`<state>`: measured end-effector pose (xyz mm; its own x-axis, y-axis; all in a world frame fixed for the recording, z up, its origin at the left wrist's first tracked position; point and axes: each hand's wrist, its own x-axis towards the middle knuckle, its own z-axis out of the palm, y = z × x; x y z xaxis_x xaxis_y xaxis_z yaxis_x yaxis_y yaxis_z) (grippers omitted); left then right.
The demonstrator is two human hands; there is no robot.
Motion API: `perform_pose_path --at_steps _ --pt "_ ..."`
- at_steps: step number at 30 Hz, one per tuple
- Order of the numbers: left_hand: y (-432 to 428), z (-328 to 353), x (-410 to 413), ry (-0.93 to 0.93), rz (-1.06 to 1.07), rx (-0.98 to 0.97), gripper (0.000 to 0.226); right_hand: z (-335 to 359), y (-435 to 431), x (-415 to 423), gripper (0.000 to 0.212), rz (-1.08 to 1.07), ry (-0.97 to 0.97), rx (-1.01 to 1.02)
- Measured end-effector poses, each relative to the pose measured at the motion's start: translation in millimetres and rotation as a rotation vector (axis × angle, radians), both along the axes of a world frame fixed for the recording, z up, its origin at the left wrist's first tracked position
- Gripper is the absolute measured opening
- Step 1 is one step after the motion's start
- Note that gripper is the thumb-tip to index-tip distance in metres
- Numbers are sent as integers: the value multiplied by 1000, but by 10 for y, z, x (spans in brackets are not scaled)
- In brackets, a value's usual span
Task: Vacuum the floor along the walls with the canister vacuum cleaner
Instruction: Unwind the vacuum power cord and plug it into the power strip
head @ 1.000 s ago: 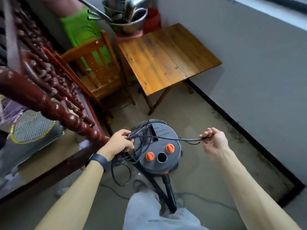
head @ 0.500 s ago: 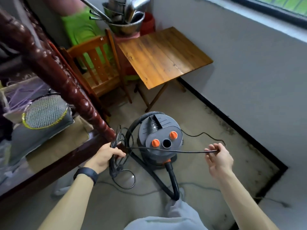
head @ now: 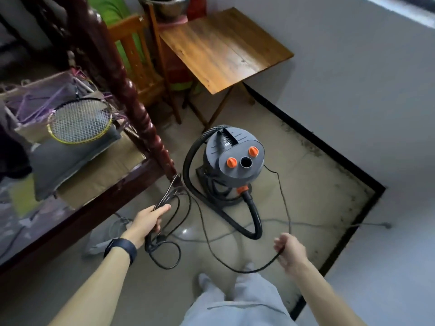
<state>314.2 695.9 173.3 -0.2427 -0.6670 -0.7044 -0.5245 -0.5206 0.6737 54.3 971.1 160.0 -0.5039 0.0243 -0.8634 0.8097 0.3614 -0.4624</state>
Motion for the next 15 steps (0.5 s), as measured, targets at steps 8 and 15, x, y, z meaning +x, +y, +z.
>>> perform_pose_path --at_steps 8,15 --pt "445 -89 653 -79 138 -64 30 -526 43 806 23 518 -139 73" --pt "924 -26 1067 -83 249 -64 7 -812 602 800 24 470 -180 157"
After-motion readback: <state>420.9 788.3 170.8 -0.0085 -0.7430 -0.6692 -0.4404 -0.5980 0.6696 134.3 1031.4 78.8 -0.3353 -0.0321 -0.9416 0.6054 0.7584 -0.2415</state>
